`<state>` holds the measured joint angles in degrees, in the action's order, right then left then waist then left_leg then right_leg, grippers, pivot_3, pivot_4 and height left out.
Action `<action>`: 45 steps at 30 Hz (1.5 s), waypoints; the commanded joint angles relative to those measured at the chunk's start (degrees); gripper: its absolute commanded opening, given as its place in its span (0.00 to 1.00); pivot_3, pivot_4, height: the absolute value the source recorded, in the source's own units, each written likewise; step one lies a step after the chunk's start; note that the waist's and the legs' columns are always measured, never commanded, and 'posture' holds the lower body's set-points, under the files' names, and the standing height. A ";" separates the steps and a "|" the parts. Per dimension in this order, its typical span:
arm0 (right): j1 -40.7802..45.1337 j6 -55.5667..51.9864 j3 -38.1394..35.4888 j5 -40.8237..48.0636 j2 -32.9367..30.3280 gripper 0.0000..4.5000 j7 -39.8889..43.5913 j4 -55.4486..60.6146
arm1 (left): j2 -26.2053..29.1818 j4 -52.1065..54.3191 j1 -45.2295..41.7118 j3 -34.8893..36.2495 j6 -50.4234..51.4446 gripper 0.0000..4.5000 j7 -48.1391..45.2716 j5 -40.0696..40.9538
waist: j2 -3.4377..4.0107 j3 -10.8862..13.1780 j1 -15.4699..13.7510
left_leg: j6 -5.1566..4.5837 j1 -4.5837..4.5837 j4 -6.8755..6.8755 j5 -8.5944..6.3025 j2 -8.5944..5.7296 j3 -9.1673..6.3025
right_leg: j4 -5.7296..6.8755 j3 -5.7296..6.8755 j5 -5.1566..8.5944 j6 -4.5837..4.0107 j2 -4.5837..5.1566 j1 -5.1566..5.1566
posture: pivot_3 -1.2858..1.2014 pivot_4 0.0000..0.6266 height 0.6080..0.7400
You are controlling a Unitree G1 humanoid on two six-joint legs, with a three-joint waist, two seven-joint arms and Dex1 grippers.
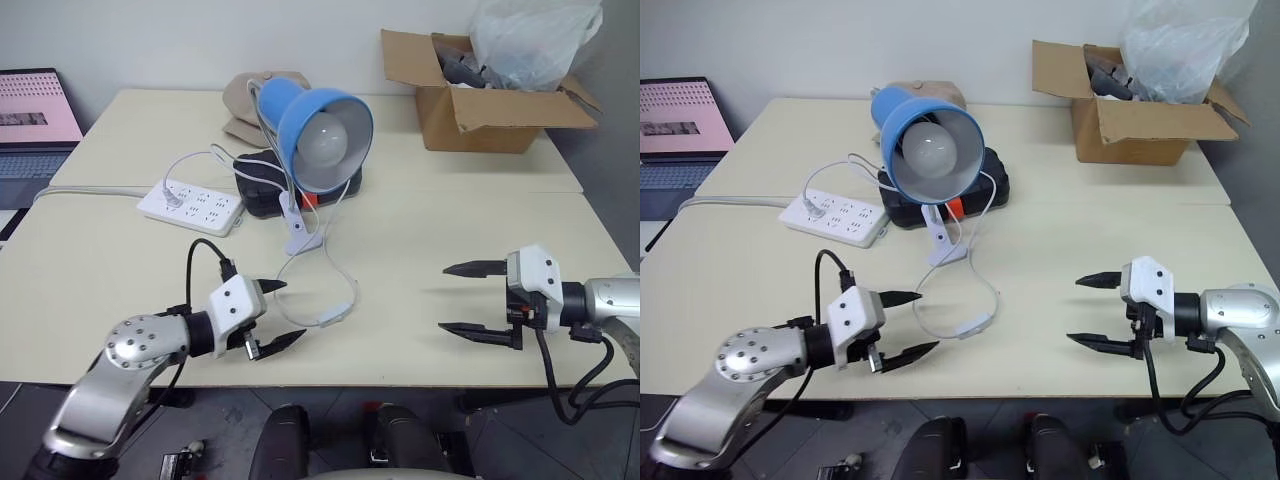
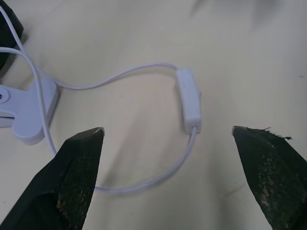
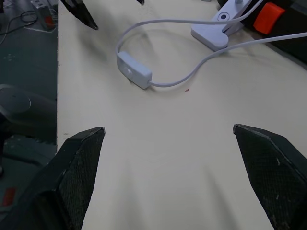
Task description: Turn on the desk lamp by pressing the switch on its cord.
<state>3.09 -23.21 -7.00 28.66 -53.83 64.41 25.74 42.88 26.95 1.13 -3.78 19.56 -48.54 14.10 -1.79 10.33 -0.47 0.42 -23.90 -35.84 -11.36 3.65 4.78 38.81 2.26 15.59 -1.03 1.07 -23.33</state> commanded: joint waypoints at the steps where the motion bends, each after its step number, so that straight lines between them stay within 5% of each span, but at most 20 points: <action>1: -1.12 -2.05 -3.12 2.19 -0.84 1.00 -1.30 4.22 | -1.92 -2.29 -1.89 -3.95 -2.74 0.99 1.12 -3.71 | 0.00 0.00 0.03 | 0.00 0.00 0.00 0.00 0.00 0.01 | 0.00 0.00 0.00 0.00 0.00 0.00 | 0.52 0.24 1.00; 19: -2.19 -7.03 -5.06 4.17 -1.97 1.00 -3.81 9.93 | -7.59 -12.19 -6.40 -9.11 -3.41 0.99 0.14 -5.92 | -0.02 -0.01 -0.01 | -0.01 0.00 -0.08 0.00 -0.02 -0.05 | 0.04 0.04 -0.03 0.05 -0.01 0.03 | 0.52 0.24 1.00; 37: -0.10 -6.99 -3.05 3.01 -1.52 1.00 -5.04 10.43 | -9.32 -12.59 -8.66 -10.88 -3.31 0.13 -0.48 -6.51 | -0.03 -0.03 0.00 | -0.02 0.01 -0.17 0.01 -0.04 -0.09 | 0.05 0.04 -0.10 0.16 -0.01 0.09 | 0.52 0.24 1.00; 45: 13.81 -17.59 10.35 2.38 3.32 1.00 -12.12 9.85 | -7.36 -11.04 -15.76 -9.93 -1.00 0.09 -6.40 -2.43 | -0.03 -0.03 0.47 | -0.02 0.00 -0.15 0.01 -0.03 -0.09 | 0.08 0.03 -0.09 0.15 -0.03 0.04 | 0.52 0.24 1.00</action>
<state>13.68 -38.56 0.17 31.49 -51.71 53.67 35.18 35.50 13.73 -13.32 -14.91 18.52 -53.54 9.60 -1.82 10.31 0.00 0.40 -23.92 -35.99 -11.34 3.62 4.70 38.89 2.28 15.50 -0.88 1.04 -23.29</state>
